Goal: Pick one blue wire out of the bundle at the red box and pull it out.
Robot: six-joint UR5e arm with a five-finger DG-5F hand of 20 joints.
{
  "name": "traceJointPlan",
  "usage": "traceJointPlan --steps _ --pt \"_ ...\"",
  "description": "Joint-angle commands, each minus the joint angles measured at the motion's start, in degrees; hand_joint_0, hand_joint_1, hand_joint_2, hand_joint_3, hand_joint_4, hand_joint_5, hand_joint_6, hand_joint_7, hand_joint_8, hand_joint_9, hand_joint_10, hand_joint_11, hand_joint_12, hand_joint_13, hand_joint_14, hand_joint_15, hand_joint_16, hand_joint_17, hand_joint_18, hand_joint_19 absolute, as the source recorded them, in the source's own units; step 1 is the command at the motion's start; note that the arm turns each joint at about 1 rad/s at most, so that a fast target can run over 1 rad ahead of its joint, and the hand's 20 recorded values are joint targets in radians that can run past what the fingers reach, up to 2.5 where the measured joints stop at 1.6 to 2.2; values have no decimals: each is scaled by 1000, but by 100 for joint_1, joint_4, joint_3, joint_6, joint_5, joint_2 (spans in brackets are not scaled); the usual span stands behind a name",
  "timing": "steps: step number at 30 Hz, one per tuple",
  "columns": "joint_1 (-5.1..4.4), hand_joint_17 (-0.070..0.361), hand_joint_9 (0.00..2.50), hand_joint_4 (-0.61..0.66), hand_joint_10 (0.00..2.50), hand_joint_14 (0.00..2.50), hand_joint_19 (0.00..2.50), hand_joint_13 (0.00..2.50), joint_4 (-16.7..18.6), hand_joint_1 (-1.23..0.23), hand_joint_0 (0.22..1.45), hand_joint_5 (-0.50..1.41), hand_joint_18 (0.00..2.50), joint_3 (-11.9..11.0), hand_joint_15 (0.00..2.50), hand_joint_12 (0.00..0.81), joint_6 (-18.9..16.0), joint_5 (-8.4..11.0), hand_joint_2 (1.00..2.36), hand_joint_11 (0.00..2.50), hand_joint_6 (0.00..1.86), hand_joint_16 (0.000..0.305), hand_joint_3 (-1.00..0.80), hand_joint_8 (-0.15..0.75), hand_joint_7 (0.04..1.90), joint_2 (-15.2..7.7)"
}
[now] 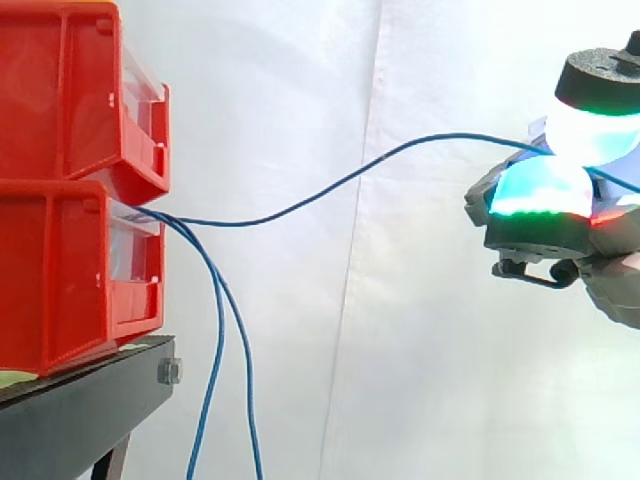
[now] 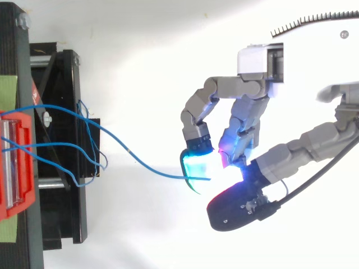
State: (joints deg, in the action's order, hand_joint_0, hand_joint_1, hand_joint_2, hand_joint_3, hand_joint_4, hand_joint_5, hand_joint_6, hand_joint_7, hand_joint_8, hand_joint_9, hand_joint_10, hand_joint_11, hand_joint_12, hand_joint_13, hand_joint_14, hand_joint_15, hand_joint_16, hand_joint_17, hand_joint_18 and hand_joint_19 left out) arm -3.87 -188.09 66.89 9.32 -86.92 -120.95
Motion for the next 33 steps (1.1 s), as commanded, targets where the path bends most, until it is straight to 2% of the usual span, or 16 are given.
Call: traceJointPlan --steps 1,33 --pt "0 141 1130 54 11 18 490 1086 0 -829 663 -128 1090 0 568 491 0 0 1012 917 971 63 -22 437 1190 1" --pt "0 139 1115 45 10 17 490 1082 0 -827 665 -129 1082 0 572 483 0 0 1013 908 974 62 -35 430 1147 1"
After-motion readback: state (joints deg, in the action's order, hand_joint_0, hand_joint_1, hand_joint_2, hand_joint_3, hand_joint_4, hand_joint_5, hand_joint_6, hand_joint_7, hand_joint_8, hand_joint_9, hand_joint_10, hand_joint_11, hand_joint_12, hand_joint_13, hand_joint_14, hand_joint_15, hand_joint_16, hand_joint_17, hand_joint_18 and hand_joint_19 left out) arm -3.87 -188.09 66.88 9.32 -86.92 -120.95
